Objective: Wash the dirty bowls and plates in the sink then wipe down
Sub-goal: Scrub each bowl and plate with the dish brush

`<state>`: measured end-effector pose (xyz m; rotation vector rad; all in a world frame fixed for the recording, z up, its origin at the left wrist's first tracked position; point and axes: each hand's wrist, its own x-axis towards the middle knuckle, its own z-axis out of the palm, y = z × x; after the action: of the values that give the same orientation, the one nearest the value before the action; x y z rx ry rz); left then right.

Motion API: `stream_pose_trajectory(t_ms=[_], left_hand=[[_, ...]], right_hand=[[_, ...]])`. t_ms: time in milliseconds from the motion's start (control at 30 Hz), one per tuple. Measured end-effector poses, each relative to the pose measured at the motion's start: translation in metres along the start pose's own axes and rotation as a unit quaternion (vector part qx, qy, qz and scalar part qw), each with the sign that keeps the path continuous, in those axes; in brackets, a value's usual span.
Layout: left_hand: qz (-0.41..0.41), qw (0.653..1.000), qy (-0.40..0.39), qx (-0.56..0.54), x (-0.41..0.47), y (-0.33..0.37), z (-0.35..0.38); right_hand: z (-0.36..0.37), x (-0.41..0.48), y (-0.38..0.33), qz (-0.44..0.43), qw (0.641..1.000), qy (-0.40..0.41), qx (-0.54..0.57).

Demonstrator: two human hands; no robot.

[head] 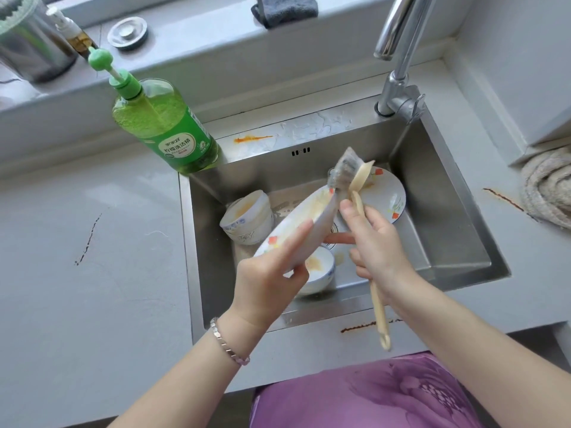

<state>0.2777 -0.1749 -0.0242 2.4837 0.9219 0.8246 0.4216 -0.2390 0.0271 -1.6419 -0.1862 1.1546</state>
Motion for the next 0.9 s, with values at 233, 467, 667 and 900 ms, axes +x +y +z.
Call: stream_pose_trajectory(t_ms=[233, 467, 667, 900], left_hand=[[-0.243, 0.958, -0.061, -0.142, 0.016, 0.008, -0.029], [-0.251, 0.945, -0.117, -0.174, 0.016, 0.013, -0.049], [-0.268, 0.938, -0.119, -0.186, 0.008, 0.015, -0.054], [-0.272, 0.935, -0.105, -0.201, 0.006, 0.019, -0.059]], right_hand=[[-0.036, -0.014, 0.023, -0.234, 0.920, -0.042, -0.313], [-0.040, -0.010, 0.025, -0.276, 0.886, -0.035, -0.372], [-0.019, -0.048, 0.026, -0.359, 0.839, -0.101, -0.397], [-0.035, -0.017, 0.020, -0.251, 0.899, -0.056, -0.355]])
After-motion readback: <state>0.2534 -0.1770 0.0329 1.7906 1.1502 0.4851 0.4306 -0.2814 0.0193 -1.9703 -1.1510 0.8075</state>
